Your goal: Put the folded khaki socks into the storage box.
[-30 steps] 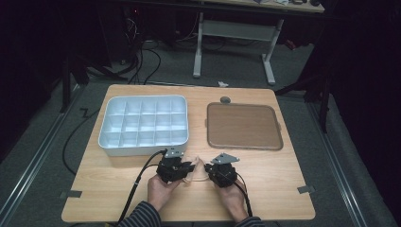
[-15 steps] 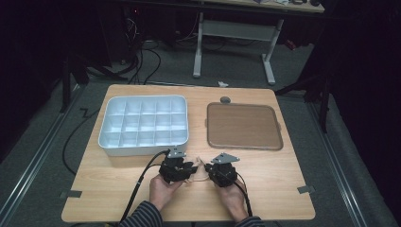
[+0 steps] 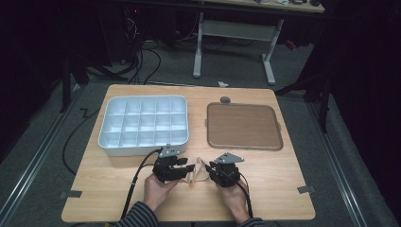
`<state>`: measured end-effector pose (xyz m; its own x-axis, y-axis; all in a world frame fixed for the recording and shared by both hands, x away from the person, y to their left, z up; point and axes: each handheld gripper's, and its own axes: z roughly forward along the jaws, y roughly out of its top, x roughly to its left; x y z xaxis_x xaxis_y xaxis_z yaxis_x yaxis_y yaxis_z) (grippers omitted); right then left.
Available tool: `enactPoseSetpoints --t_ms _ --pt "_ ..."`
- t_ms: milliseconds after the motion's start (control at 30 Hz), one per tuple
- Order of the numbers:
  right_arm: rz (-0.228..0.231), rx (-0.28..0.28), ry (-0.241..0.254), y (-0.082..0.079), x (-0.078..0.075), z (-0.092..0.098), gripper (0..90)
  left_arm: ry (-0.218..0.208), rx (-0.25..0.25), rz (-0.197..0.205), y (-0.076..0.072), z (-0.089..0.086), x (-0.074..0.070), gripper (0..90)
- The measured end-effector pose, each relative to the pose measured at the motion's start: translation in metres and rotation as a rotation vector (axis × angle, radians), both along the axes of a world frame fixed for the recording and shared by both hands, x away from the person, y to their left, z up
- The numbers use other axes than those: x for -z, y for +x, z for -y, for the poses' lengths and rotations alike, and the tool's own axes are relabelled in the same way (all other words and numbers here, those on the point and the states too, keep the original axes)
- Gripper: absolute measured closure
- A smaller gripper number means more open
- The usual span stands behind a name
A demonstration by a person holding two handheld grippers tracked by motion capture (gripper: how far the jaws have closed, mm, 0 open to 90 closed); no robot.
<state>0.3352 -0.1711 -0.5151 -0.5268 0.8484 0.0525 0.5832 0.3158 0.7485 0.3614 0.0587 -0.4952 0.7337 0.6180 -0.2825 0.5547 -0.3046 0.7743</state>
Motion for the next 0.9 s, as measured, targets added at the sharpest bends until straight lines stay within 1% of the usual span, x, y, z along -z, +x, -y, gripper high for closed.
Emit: enactPoseSetpoints --t_ms 167,233,267,333,400,500,600,700,800,900 --pt "0.008 0.008 0.016 -0.005 -0.006 0.003 66.5 0.012 -0.054 -0.003 0.001 -0.01 0.003 53.3" --pt "0.012 0.006 0.024 -0.006 -0.008 0.003 62.7 0.032 -0.088 -0.012 0.002 -0.016 0.007 51.4" --pt "0.012 0.006 0.028 -0.007 -0.01 0.002 60.7 0.036 -0.096 -0.016 0.002 -0.017 0.008 50.6" --pt "0.019 0.003 0.03 -0.008 -0.012 0.0 57.9 0.049 -0.111 -0.026 0.002 -0.02 0.011 49.7" --pt "0.031 -0.006 0.026 -0.009 -0.017 -0.004 54.5 0.062 -0.115 -0.03 0.002 -0.021 0.014 48.5" --pt "0.048 -0.028 0.028 -0.011 -0.022 -0.012 51.5 0.086 -0.124 -0.03 0.001 -0.021 0.019 47.0" --pt "0.052 -0.047 0.016 -0.011 -0.026 -0.022 48.7 0.109 -0.131 -0.044 0.003 -0.02 0.024 45.8" --pt "0.055 -0.061 -0.001 -0.01 -0.027 -0.032 45.8 0.107 -0.134 -0.049 0.003 -0.018 0.027 44.7" --pt "0.047 -0.067 -0.029 -0.007 -0.023 -0.041 44.0 0.109 -0.134 -0.043 0.003 -0.017 0.028 44.0" --pt "0.03 -0.062 -0.061 -0.004 -0.018 -0.045 44.0 0.124 -0.132 -0.035 0.002 -0.016 0.028 44.0"
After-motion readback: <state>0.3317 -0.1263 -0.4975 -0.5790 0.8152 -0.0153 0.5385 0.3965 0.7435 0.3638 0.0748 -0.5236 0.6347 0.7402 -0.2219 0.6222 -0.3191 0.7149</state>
